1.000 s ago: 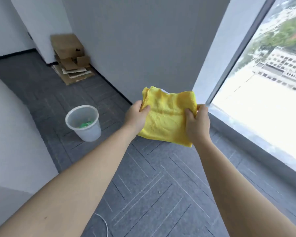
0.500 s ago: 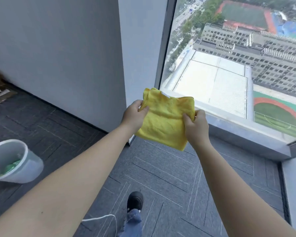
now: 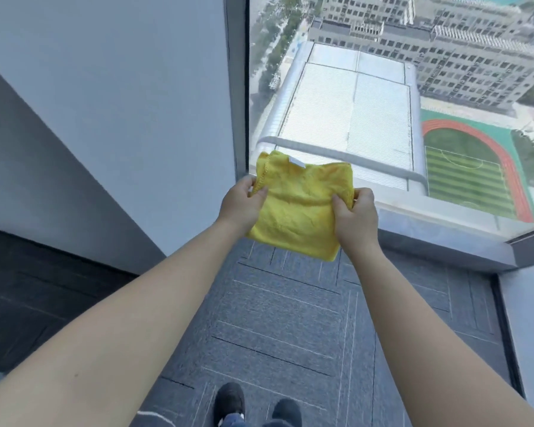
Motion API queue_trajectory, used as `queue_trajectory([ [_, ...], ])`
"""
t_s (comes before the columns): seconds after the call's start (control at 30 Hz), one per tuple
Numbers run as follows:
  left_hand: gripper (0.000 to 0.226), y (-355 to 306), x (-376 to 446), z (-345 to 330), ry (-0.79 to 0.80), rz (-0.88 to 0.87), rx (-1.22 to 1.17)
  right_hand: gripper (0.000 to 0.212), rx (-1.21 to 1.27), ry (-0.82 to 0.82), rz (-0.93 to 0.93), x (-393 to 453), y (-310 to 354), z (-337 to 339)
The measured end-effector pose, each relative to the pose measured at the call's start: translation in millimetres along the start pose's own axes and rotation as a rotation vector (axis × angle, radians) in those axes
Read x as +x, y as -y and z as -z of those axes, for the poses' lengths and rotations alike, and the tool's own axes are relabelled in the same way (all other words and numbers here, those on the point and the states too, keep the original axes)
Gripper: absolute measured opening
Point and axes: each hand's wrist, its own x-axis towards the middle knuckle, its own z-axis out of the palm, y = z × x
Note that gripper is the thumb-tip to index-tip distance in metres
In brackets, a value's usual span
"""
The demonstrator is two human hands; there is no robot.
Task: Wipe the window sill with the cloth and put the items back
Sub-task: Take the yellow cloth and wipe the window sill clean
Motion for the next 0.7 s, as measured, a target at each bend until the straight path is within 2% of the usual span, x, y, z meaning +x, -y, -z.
queue_trajectory([
  [0.13, 0.011, 7, 65, -26, 0.022, 0.045, -0.030, 0.013, 0.003, 0.003, -0.042, 64, -20, -12],
  [0.23, 0.025, 22, 119, -50, 0.016, 0.095, -0.032, 0.014, -0.005, 0.043, -0.072, 118, -43, -24],
  [0.37, 0.026, 48, 200, -84, 0.004, 0.175, -0.020, 0.023, 0.010, 0.102, -0.115, 201, -82, -46],
  [0.47, 0.030, 68, 260, -108, -0.007, 0.197, 0.006, 0.022, -0.013, 0.137, -0.135, 259, -113, -66],
  [0.57, 0.031, 101, 311, -127, -0.020, 0.200, 0.056, 0.028, -0.018, 0.152, -0.161, 306, -150, -91],
  [0.7, 0.018, 165, 375, -152, -0.033, 0.213, 0.063, 0.028, -0.032, 0.146, -0.184, 355, -212, -132],
])
